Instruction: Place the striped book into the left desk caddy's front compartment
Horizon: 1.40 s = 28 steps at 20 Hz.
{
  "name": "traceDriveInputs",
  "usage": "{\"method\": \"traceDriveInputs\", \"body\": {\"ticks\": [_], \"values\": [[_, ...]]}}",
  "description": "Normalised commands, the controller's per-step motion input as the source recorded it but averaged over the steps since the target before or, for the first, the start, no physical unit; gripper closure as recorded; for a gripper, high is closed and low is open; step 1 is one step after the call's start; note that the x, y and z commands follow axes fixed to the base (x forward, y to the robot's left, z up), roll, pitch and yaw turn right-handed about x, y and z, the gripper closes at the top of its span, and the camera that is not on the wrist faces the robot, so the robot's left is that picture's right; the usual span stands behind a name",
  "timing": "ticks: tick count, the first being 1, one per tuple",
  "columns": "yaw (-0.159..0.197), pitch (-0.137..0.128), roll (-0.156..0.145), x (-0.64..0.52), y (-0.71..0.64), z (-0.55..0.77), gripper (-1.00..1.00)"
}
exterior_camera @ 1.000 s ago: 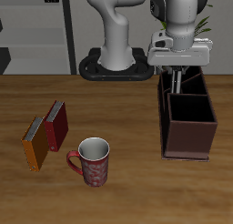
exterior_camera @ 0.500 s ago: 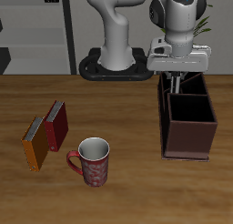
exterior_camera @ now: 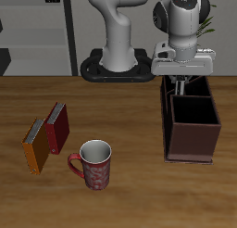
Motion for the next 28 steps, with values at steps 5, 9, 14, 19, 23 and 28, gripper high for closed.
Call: {"method": "traceDriveInputs", "body": {"ticks": [5, 9, 14, 19, 23, 28], "values": [[0.001, 0.003, -0.028, 0.11, -0.12, -0.06, 1.0], [-0.006, 0.008, -0.008, 0.07, -0.04, -0.06, 1.0], [0.022, 0.028, 0.016, 0.02, 0.11, -0.19, 1.0], [0.011, 0.035, 0.014, 0.05, 0.06, -0.18, 1.0], [-0.016, 0.041, -0.005, 0.05, -0.03, -0.1, 1.0], [-0.014, 0.005, -0.024, 0.0, -0.1, 0.03, -1.0]]}}
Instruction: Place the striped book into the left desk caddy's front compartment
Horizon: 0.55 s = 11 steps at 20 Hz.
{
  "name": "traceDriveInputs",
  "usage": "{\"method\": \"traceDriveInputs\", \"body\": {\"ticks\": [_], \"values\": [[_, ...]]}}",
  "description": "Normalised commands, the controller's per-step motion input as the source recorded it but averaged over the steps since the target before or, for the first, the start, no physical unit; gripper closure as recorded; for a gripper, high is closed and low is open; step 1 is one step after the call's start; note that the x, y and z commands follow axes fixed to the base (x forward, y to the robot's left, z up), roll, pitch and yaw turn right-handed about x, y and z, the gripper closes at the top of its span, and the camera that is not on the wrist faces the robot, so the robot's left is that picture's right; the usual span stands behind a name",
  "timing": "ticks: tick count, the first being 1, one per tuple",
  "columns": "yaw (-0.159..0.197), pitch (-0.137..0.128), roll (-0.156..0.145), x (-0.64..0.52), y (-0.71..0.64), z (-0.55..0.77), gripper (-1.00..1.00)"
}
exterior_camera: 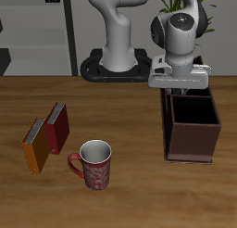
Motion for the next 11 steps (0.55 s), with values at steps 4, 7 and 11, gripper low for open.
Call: {"method": "traceDriveInputs", "body": {"ticks": [4, 7, 11], "values": [[0.001, -0.012, -0.013, -0.05, -0.04, 0.07, -1.0], [-0.002, -0.008, -0.006, -0.06, -0.03, 0.11, -1.0], [0.001, -0.022, -0.013, -0.1, -0.05, 0.17, -1.0]]}}
